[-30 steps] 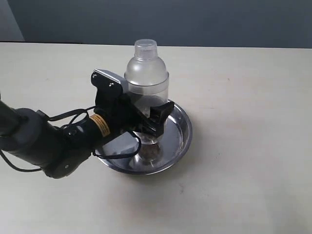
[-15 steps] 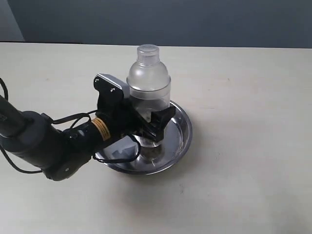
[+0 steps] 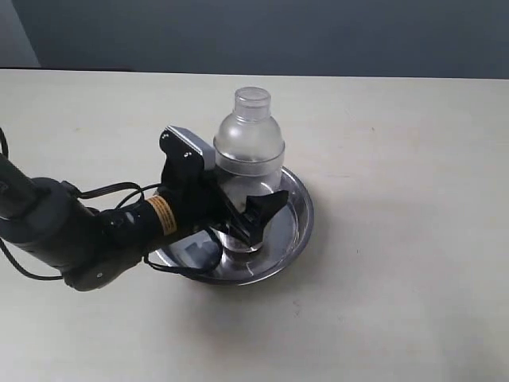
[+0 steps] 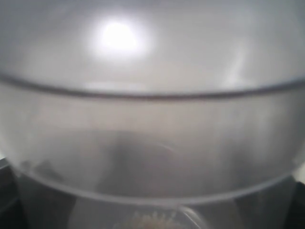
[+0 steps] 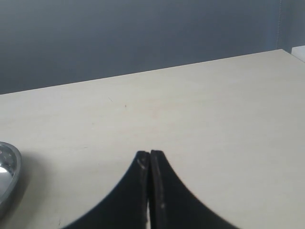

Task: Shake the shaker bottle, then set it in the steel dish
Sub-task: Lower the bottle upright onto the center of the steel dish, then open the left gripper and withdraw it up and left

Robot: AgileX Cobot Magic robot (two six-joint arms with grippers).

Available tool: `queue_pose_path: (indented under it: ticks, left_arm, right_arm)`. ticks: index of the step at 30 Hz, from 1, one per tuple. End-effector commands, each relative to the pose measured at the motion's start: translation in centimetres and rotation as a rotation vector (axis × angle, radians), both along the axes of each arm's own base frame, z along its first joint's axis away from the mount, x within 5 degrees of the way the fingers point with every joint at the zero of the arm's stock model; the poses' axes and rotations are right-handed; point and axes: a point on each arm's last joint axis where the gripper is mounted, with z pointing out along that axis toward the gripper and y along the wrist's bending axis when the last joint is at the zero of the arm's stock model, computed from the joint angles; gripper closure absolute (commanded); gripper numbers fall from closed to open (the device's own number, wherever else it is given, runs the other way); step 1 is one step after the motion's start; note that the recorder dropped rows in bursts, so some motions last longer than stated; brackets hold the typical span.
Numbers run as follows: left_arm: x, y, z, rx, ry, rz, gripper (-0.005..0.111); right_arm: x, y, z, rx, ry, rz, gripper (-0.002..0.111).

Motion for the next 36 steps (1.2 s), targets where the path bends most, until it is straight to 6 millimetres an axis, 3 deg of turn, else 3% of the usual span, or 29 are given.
queue_pose_path:
  ticks: [1,4,13,19,26,36]
  left_arm:
    - [0.0,-0.1,0.4,-0.021,-0.015,-0.005,0.011]
    - [-0.1,-0.2,0.5,-0.032,-0.032,-0.023,0.001]
    - [-0.2,-0.4,1.0,-0.069,-0.064,-0.042,0.001]
    - [0.5,1.0,1.2,-0.075,-0.058,-0.044,0.001]
    - [0.9,2.4,3.1,-0.087,-0.107,-0.060,0.001]
    - [0.7,2.4,5.2,-0.108,-0.165,-0.076,0.001]
  right_arm:
    - [0.0,0.0,0.0,-0.003,-0.011,-0.004,0.109]
    - [0.0,0.0,0.0,-0.003,-0.011,-0.004,0.109]
    - [0.0,0.0,0.0,-0.003,-0.011,-0.004,0.109]
    - [0.0,0.0,0.0,-0.003,-0.011,-0.004,0.109]
    - [0.0,0.0,0.0,-0.003,-0.011,-0.004,0.109]
    - [0.0,0.0,0.0,-0.003,-0.011,-0.004,0.109]
